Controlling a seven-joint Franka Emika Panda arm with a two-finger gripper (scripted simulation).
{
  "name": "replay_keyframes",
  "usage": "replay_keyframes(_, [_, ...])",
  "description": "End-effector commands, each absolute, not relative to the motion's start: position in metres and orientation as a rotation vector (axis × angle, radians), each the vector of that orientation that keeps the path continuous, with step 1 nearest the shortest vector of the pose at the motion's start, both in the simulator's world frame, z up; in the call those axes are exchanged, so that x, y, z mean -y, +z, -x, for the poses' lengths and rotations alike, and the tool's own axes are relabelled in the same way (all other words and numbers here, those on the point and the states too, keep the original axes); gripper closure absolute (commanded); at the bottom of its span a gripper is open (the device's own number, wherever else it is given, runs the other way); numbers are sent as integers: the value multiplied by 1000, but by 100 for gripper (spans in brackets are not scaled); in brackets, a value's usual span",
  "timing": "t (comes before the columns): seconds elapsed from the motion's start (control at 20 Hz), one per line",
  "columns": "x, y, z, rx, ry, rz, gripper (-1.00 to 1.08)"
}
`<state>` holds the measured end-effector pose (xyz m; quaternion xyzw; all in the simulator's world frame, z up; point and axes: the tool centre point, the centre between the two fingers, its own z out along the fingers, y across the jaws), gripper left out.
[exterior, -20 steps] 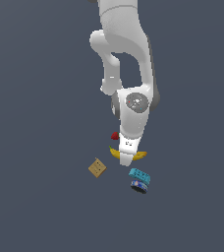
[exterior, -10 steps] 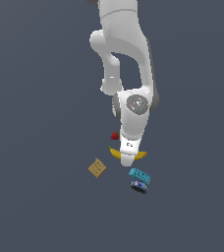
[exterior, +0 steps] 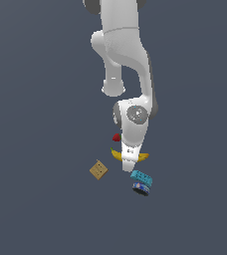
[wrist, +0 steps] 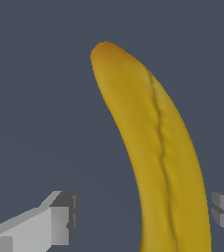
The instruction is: Pick up a designated object from a clutter of objects.
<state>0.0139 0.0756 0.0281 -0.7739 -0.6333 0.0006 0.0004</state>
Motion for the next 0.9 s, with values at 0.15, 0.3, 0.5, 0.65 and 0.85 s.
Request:
replay_keyframes(0.15, [-76,19,-15,1991,0,2431,-92])
replay_keyframes(0.3, [-76,19,-15,1991,0,2431,108])
replay_keyframes(0.5, [-76,19,-15,1991,0,2431,108])
replay_keyframes(0.65, [-76,19,-15,1991,0,2431,108])
replay_keyframes(0.85, [-74,22,-16,1991,-3,2433,108])
